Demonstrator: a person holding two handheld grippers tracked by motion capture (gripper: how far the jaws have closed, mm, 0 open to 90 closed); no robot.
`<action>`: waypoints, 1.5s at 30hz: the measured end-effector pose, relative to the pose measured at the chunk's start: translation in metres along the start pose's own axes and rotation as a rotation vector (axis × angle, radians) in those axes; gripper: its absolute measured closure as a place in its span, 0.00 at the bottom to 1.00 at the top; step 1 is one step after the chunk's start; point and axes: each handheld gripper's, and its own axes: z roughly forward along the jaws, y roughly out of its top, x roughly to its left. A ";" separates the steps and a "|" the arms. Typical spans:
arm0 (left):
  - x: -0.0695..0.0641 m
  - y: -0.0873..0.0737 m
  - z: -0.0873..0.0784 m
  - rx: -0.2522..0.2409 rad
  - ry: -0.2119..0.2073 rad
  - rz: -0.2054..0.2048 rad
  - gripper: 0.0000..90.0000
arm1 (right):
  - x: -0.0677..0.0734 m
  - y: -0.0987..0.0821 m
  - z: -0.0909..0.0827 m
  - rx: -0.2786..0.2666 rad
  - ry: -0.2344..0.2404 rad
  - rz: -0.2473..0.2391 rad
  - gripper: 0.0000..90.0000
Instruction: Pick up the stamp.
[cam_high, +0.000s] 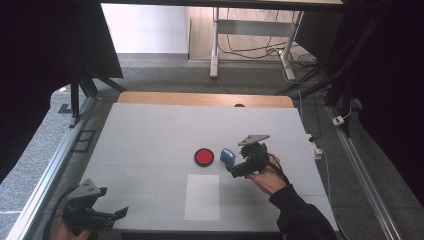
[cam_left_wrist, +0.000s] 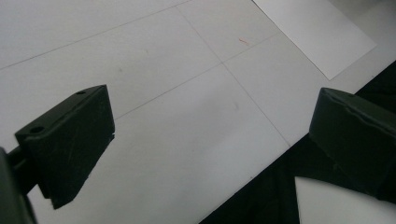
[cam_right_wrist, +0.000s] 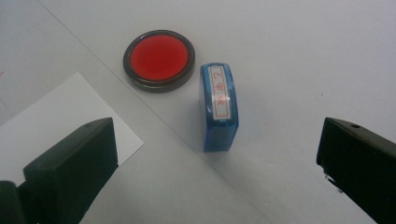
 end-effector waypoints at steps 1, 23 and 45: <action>0.000 0.000 0.000 -0.001 0.001 -0.001 0.01 | 0.000 0.001 0.002 0.003 -0.002 -0.004 0.00; 0.000 0.000 0.000 0.005 0.003 0.000 0.01 | -0.004 0.015 0.042 0.063 -0.016 -0.039 0.00; -0.002 0.000 0.001 0.010 0.008 0.009 0.01 | -0.011 0.020 0.040 0.076 0.045 -0.065 0.61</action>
